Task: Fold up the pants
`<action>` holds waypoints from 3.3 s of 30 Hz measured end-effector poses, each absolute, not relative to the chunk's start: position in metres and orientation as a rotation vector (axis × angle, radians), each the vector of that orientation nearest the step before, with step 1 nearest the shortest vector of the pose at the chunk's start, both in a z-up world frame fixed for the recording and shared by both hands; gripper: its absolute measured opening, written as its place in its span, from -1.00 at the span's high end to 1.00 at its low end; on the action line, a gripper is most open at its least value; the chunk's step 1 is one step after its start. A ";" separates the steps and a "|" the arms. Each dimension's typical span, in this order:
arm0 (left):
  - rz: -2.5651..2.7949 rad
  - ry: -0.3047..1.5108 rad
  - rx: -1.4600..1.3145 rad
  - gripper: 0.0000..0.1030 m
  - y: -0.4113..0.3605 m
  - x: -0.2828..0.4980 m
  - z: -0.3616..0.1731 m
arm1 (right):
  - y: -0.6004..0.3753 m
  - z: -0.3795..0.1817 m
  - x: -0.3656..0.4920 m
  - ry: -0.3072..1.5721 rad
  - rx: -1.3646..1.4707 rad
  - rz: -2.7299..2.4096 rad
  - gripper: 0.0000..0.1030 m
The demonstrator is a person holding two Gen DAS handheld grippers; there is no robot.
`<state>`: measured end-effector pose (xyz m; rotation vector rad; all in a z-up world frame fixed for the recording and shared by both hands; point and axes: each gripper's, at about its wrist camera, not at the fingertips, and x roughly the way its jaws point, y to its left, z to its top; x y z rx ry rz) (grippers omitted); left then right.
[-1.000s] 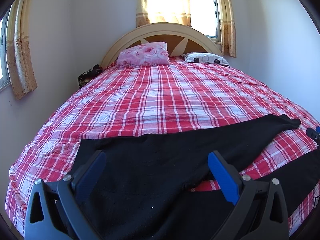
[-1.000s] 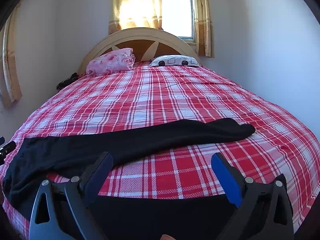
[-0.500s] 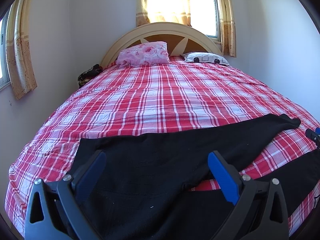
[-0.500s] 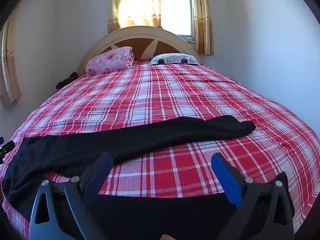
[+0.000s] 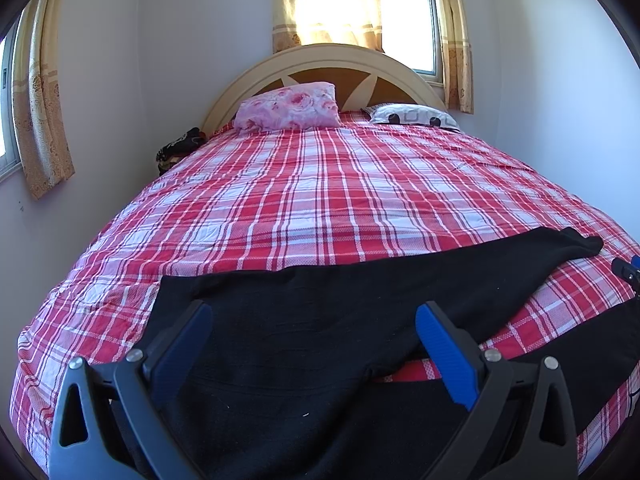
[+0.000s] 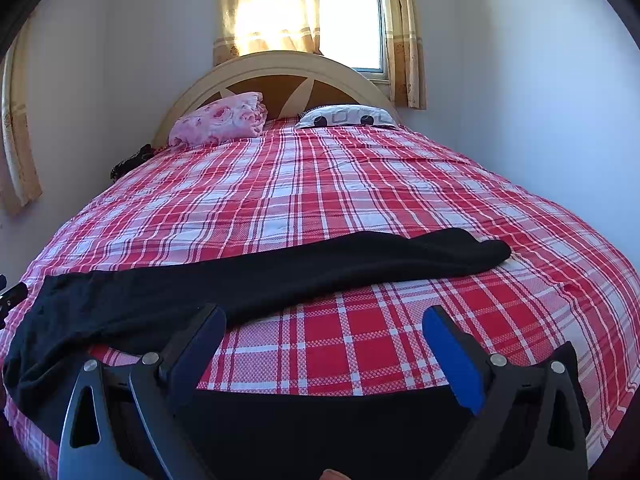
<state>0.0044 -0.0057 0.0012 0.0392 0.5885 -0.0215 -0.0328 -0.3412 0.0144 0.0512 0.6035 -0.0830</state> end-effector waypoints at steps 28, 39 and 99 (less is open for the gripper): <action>-0.031 0.662 0.086 -1.00 0.010 0.034 -0.019 | -0.359 0.002 -0.012 0.645 0.079 -0.019 -0.93; 0.180 0.755 0.033 -1.00 0.137 0.092 -0.027 | -0.409 0.001 0.018 0.685 0.080 -0.064 -0.93; -0.169 0.637 -0.365 0.65 0.212 -0.025 -0.068 | -0.628 0.017 -0.096 0.659 0.310 -0.043 0.68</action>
